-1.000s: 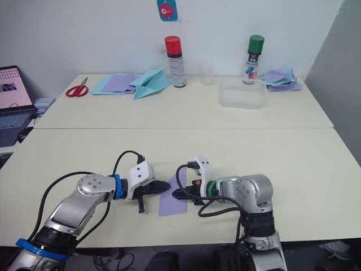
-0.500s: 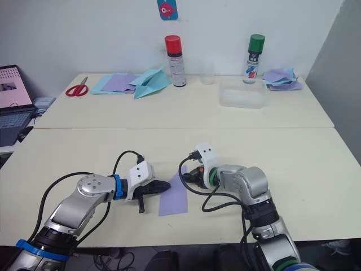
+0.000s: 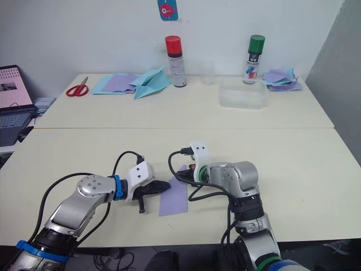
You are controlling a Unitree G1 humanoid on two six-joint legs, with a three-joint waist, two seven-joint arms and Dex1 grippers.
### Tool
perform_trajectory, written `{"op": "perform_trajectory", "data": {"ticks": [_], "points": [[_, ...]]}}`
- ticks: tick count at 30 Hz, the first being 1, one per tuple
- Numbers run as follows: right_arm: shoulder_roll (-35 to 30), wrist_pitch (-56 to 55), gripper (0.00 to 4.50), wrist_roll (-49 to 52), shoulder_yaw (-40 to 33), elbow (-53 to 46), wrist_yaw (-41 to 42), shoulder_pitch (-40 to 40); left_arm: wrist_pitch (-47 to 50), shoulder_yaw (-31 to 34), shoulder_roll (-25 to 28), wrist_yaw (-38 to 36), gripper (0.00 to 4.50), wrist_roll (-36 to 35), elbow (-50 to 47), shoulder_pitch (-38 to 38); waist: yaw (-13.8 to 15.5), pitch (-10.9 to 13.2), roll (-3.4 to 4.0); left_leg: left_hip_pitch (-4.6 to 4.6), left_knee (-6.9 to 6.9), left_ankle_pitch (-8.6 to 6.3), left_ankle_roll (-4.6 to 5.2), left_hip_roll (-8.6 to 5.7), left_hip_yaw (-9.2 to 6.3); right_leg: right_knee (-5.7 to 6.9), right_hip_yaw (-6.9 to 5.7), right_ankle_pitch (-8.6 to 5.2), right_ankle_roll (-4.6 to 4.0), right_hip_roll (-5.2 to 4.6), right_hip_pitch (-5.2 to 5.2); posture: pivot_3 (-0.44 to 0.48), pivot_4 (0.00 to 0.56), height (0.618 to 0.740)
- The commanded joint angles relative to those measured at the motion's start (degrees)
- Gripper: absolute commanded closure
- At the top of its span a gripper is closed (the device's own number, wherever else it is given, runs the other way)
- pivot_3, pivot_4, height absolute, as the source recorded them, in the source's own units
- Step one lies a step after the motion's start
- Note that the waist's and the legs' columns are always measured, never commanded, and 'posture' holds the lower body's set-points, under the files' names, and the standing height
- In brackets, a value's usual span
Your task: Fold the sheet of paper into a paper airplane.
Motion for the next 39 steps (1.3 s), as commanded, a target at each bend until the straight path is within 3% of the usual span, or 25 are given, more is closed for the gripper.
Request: {"op": "perform_trajectory", "data": {"ticks": [1,4,8,13,17,20,23,24,28,34,39], "points": [[-0.4,1.6,2.52,1.7,0.6,-0.2,1.7,0.2,2.5,-2.3,0.1,1.2,4.50,2.7,3.7,2.3,0.0,0.0,0.00,0.00,0.00,0.00,0.00,0.00,0.00,0.00,0.00,0.00,0.00,0.00,0.00,0.000,0.150,0.740],[-0.9,2.2,3.15,2.3,0.1,-0.6,2.6,0.6,2.5,-2.2,0.1,1.3,4.50,2.8,3.8,2.2,0.0,0.0,0.01,0.00,0.00,0.00,0.00,0.00,0.01,-0.01,0.01,0.00,0.00,0.00,0.00,0.000,0.150,0.740],[-0.5,2.4,4.47,2.4,-0.7,-0.4,2.8,0.8,2.6,-2.2,0.0,1.4,4.50,2.7,4.0,2.0,0.0,0.0,0.05,-0.01,0.00,0.00,0.00,0.00,0.00,-0.01,0.00,0.00,0.00,0.00,-0.01,0.000,0.150,0.740],[-0.7,1.5,4.47,2.3,-1.1,0.1,3.4,1.1,2.8,-0.8,0.2,1.4,4.50,1.8,3.6,2.2,0.0,0.0,0.06,-0.01,0.00,0.00,0.00,0.00,0.00,-0.01,0.00,0.00,0.00,0.00,-0.02,0.000,0.150,0.740],[-1.5,-0.3,4.47,3.2,-1.0,1.6,5.6,0.9,3.4,5.6,0.5,0.8,4.50,-4.0,1.7,2.0,-0.4,0.2,-0.01,-0.09,-0.01,0.00,0.00,0.01,0.00,-0.01,-0.01,-0.01,-0.01,0.01,-0.08,0.000,0.150,0.740],[-7.4,-4.6,4.47,3.9,5.0,3.1,13.0,-0.5,6.4,12.5,2.9,-2.2,4.50,-11.3,0.3,-1.0,-1.0,0.6,-0.19,-0.33,0.00,0.00,0.00,0.05,-0.06,0.01,-0.08,0.00,0.00,0.08,-0.30,0.000,0.150,0.740],[-11.8,-8.7,4.47,4.2,9.6,3.9,19.0,-1.8,9.6,14.7,6.4,-6.7,4.50,-15.3,-0.3,-4.1,-1.0,1.0,-0.33,-0.69,0.01,0.01,0.01,0.03,-0.11,0.04,-0.14,0.00,0.00,0.16,-0.63,0.000,0.150,0.740],[-12.5,-9.3,4.50,4.5,10.3,4.1,20.1,-2.1,10.2,14.7,7.2,-7.8,3.96,-16.0,-0.6,-4.6,-1.0,1.0,-0.33,-0.76,0.01,0.01,0.01,0.03,-0.11,0.02,-0.13,0.00,-0.01,0.18,-0.69,0.000,0.150,0.740],[-14.2,-11.2,4.50,5.9,12.1,4.9,25.1,-4.6,10.4,13.0,10.6,-13.5,2.82,-16.6,0.1,-9.0,-0.9,1.0,-0.35,-1.25,0.07,0.01,0.01,0.00,-0.02,-0.06,-0.05,-0.08,0.13,0.17,-1.05,0.000,0.150,0.740],[-18.5,-17.7,4.50,5.1,19.5,2.7,34.8,-7.8,7.4,5.9,10.2,-18.8,0.96,-12.1,5.1,-16.2,-0.7,1.4,-0.50,-1.45,0.12,0.01,0.01,-0.01,-0.06,-0.04,-0.13,-0.08,0.14,0.17,-1.20,0.000,0.150,0.740],[-20.2,-19.5,4.50,5.1,22.2,-0.6,37.6,-7.5,5.7,1.7,9.1,-21.8,0.96,-9.8,8.9,-19.5,-0.6,1.4,-0.52,-1.45,0.18,0.01,0.01,-0.01,-0.08,0.01,-0.15,-0.08,0.14,0.19,-1.20,0.000,0.150,0.740]]}}
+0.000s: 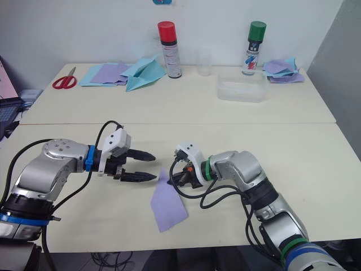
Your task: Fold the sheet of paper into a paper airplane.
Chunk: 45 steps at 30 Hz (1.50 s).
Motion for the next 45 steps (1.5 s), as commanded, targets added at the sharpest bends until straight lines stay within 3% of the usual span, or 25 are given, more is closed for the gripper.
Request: {"op": "perform_trajectory", "data": {"ticks": [1,8,11,16,17,18,19,22,23,26,30,36,45], "points": [[-0.7,-2.2,4.50,0.4,1.4,-3.9,2.0,0.0,-1.1,-1.6,-0.9,-2.7,0.96,0.7,1.0,-1.4,0.0,0.0,0.00,-0.01,0.01,0.00,0.00,0.00,0.01,0.01,0.00,0.00,0.00,0.00,0.00,0.000,0.150,0.740],[-2.2,-5.0,4.50,-0.8,3.7,-5.9,2.5,1.3,1.8,-2.9,-2.5,-4.5,0.96,-1.0,-2.5,1.9,0.0,0.0,-0.02,-0.01,0.07,0.00,0.00,0.00,0.01,0.05,0.01,0.00,0.00,0.00,0.00,0.000,0.150,0.740],[-2.5,-5.5,4.50,-0.8,4.0,-6.6,2.3,1.8,2.0,-3.0,-2.5,-4.9,1.57,-0.8,-3.7,2.7,0.2,0.0,-0.03,-0.02,0.08,0.00,0.00,0.00,-0.02,0.07,-0.01,0.01,0.00,0.00,0.00,0.000,0.150,0.740],[-3.0,-6.7,4.50,-0.7,4.5,-7.6,3.0,2.4,1.6,-2.4,-2.7,-4.9,3.18,-0.6,-3.4,2.8,0.2,0.0,-0.05,0.01,0.18,0.00,0.00,0.01,-0.05,0.15,-0.02,0.02,0.01,0.00,0.03,0.000,0.150,0.740],[-2.9,-6.8,4.50,-0.7,4.5,-7.6,3.0,2.4,1.7,-2.4,-2.6,-5.1,3.21,-0.7,-3.6,2.9,0.2,0.0,-0.05,0.01,0.19,0.00,0.00,0.01,-0.05,0.15,-0.02,0.02,0.01,0.00,0.03,0.000,0.150,0.740],[-2.8,-7.0,4.50,-0.8,4.5,-7.5,2.9,2.4,2.1,-2.4,-2.6,-5.4,3.61,-1.0,-3.9,3.1,0.2,0.0,-0.05,0.00,0.22,0.00,0.00,0.00,-0.05,0.15,-0.02,0.02,0.01,0.00,0.04,0.000,0.150,0.740],[-2.8,-7.6,4.50,-1.0,4.6,-7.4,3.1,2.3,2.7,-2.3,-2.6,-5.4,3.69,-1.4,-4.3,3.2,0.2,0.0,-0.05,0.00,0.24,0.00,0.00,0.00,-0.04,0.16,-0.01,0.03,0.02,0.00,0.04,0.000,0.150,0.740],[-2.6,-8.1,4.50,-1.5,4.3,-7.5,2.9,2.5,4.0,-2.1,-2.9,-4.1,4.49,-1.6,-4.8,3.6,0.3,0.0,-0.05,-0.01,0.24,0.00,0.00,0.00,-0.04,0.15,0.00,0.03,0.02,0.00,0.04,0.000,0.150,0.740],[-2.5,-8.1,4.50,-1.5,3.7,-7.5,2.7,2.5,5.2,-1.8,-2.9,-3.8,4.49,-2.1,-4.9,3.7,0.3,0.0,-0.05,-0.01,0.25,0.01,0.00,0.00,-0.04,0.16,-0.01,0.03,0.02,0.00,0.04,0.000,0.150,0.740],[-3.1,-8.9,3.89,-1.1,1.0,-7.4,2.8,2.0,10.4,0.7,-3.1,-1.7,4.50,-4.8,-4.3,4.3,0.3,0.0,-0.05,0.00,0.26,0.01,0.00,0.00,-0.04,0.20,0.00,0.03,0.02,0.00,0.04,0.000,0.150,0.740],[-5.8,-11.6,2.44,-0.8,-2.7,-9.8,3.6,2.6,17.7,5.5,-3.7,3.1,4.50,-8.8,-4.2,6.6,0.5,0.0,-0.05,0.00,0.39,0.00,0.00,0.00,-0.06,0.31,-0.02,0.03,0.02,0.00,0.05,0.000,0.150,0.740],[-11.9,-23.6,0.26,-2.0,-4.4,-15.9,8.2,9.9,32.3,14.5,-6.6,14.0,4.50,-17.2,-10.6,15.0,0.7,0.0,-0.05,-0.02,0.83,-0.03,0.06,0.04,-0.07,0.51,-0.01,0.02,0.03,-0.04,0.14,0.000,0.150,0.740],[-15.0,-39.6,0.26,-8.4,-2.1,-14.4,11.5,17.4,42.3,24.1,-19.3,34.0,4.50,-22.0,-11.1,16.1,1.0,0.1,-0.18,0.36,1.15,-0.02,0.05,-0.04,-0.10,1.00,0.01,0.18,0.20,-0.11,0.37,0.000,0.150,0.740]]}}
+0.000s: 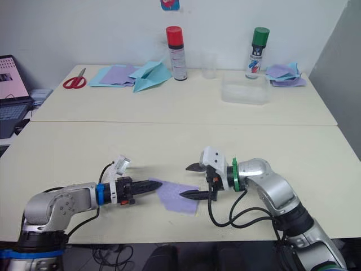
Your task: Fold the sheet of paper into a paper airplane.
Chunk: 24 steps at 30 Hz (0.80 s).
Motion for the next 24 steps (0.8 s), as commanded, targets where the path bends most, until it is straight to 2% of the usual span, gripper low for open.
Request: {"op": "perform_trajectory", "data": {"ticks": [1,5,13,19,23,24], "points": [[-0.6,-6.9,0.26,-2.2,0.5,-0.4,1.9,1.4,3.6,4.6,-2.6,5.6,4.50,-3.5,-1.6,-0.9,0.0,0.0,0.00,0.07,0.00,0.00,0.00,0.00,0.00,0.00,0.00,0.02,0.01,0.00,0.07,0.000,0.150,0.740],[-1.5,-13.3,0.26,-5.6,1.2,1.9,2.9,2.7,5.9,6.7,-4.3,9.1,4.50,-5.6,-4.1,1.3,-0.2,0.0,-0.02,0.52,-0.05,0.00,0.00,0.01,0.08,-0.05,0.11,0.01,0.00,0.01,0.50,0.000,0.150,0.740],[-0.1,-13.9,0.26,-6.6,1.1,3.7,2.8,3.4,4.7,4.8,-2.6,9.0,4.50,-6.4,-5.1,2.5,0.0,0.0,-0.03,0.54,-0.04,0.00,-0.01,0.00,0.07,-0.05,0.11,0.01,0.00,0.00,0.55,0.000,0.150,0.740],[0.3,-12.9,0.22,-6.4,0.7,3.3,2.5,4.0,4.6,8.0,1.1,8.0,2.78,-8.3,-4.5,2.1,0.0,0.0,-0.03,0.54,-0.05,0.00,-0.01,0.00,0.07,-0.06,0.12,0.01,0.00,-0.01,0.54,0.000,0.150,0.740],[-0.3,-12.9,0.22,-6.1,0.3,2.5,2.8,4.7,5.6,12.5,7.6,6.0,1.52,-10.2,-5.4,4.9,-0.2,0.0,-0.05,0.56,-0.07,0.00,-0.01,0.04,0.08,-0.06,0.12,0.00,-0.01,-0.01,0.53,0.000,0.150,0.740],[-0.4,-13.2,0.22,-6.3,0.1,2.6,2.7,4.7,3.9,12.9,11.1,4.0,1.20,-9.0,-5.9,6.8,-0.2,0.0,-0.06,0.57,-0.10,0.00,-0.01,0.03,0.09,-0.06,0.13,-0.01,-0.02,-0.01,0.52,0.000,0.150,0.740]]}}
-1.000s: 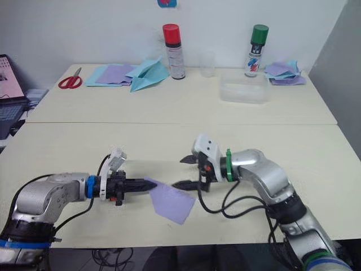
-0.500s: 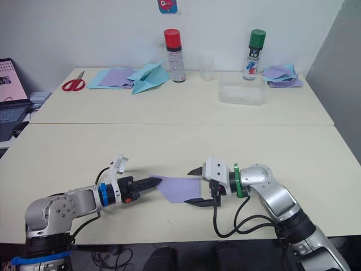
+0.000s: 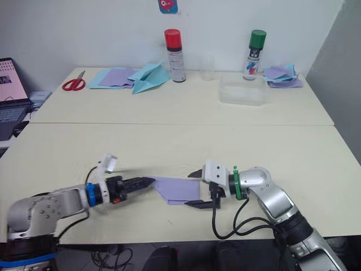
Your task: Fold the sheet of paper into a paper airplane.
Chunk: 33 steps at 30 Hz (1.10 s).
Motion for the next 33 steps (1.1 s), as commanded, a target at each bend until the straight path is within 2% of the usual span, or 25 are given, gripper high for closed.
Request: {"op": "perform_trajectory", "data": {"ticks": [1,4,7,8,9,12,16,22,29,33], "points": [[-0.3,-0.8,0.22,0.3,-1.6,-1.7,0.0,-0.1,-3.2,3.3,7.5,-4.6,0.90,0.7,-2.4,4.0,-0.1,0.0,-0.01,0.00,-0.01,0.00,0.00,0.02,0.00,0.00,0.00,-0.02,-0.03,0.00,-0.02,0.000,0.150,0.740],[-0.6,-1.6,0.22,0.5,-2.0,-1.5,0.3,-0.2,-12.0,4.1,12.6,-8.3,0.03,4.2,-3.8,5.9,0.2,0.0,0.01,0.00,-0.04,0.00,-0.01,0.01,-0.01,0.00,-0.04,-0.07,-0.12,-0.04,-0.05,0.000,0.150,0.740],[-0.7,-1.9,0.22,1.0,-2.4,-1.6,0.7,-0.2,-19.4,4.2,13.1,-10.9,0.03,4.9,-6.7,4.7,0.9,0.1,-0.01,-0.02,-0.02,0.00,-0.01,-0.01,-0.03,0.00,-0.10,-0.09,-0.15,-0.13,-0.03,0.000,0.150,0.740],[-0.8,-2.6,0.22,1.0,-2.5,-1.6,1.1,-0.1,-23.0,1.9,12.2,-11.1,0.03,6.6,-8.1,3.8,1.0,0.1,-0.01,-0.02,-0.02,0.00,-0.01,-0.01,-0.01,-0.01,-0.09,-0.10,-0.17,-0.20,-0.02,0.000,0.150,0.740],[-1.0,-3.5,0.22,0.8,-2.6,-1.5,1.4,-0.1,-25.8,-0.3,11.4,-11.4,0.45,7.8,-9.3,3.3,1.2,0.1,-0.01,-0.02,-0.02,0.00,-0.01,-0.01,0.02,-0.01,-0.06,-0.10,-0.18,-0.29,-0.01,0.000,0.150,0.740],[-1.0,-5.5,0.22,0.3,-2.7,-1.0,1.8,-0.1,-34.2,-8.5,9.5,-12.5,1.29,14.1,-10.2,3.1,1.1,0.1,0.01,-0.03,-0.02,0.00,-0.01,-0.08,0.16,-0.09,0.05,-0.09,-0.15,-0.46,0.04,0.000,0.150,0.740],[-1.1,-6.9,0.22,0.0,-2.4,-2.2,2.2,-0.1,-40.8,-19.8,6.5,-13.4,2.59,21.8,-6.1,1.2,1.0,0.1,0.00,-0.09,-0.02,-0.01,-0.01,-0.13,0.20,-0.23,0.05,-0.07,-0.11,-0.48,0.05,0.000,0.150,0.740],[-1.7,-8.4,0.22,-1.9,-1.4,-2.8,1.7,1.3,-46.4,-26.3,4.2,-15.2,4.47,27.6,2.7,-3.4,0.9,0.1,-0.02,-0.08,-0.03,-0.01,0.00,-0.03,0.04,-0.19,-0.07,-0.06,-0.11,-0.05,0.04,0.000,0.150,0.740],[-2.6,-8.4,0.22,-2.5,-1.7,-4.8,1.3,2.7,-45.5,-28.7,3.8,-16.5,4.47,29.6,6.2,-4.2,0.4,0.1,-0.02,-0.06,-0.05,-0.01,0.00,-0.03,0.05,-0.11,-0.05,-0.08,-0.14,-0.02,0.02,0.000,0.150,0.740],[-2.6,-12.2,0.22,-4.5,-1.0,-4.2,1.2,3.2,-43.1,-30.6,4.9,-18.1,4.47,30.7,7.9,-3.7,0.4,0.1,-0.02,-0.01,-0.02,-0.01,0.00,-0.05,0.06,-0.08,-0.04,-0.08,-0.13,-0.02,0.06,0.000,0.150,0.740]]}}
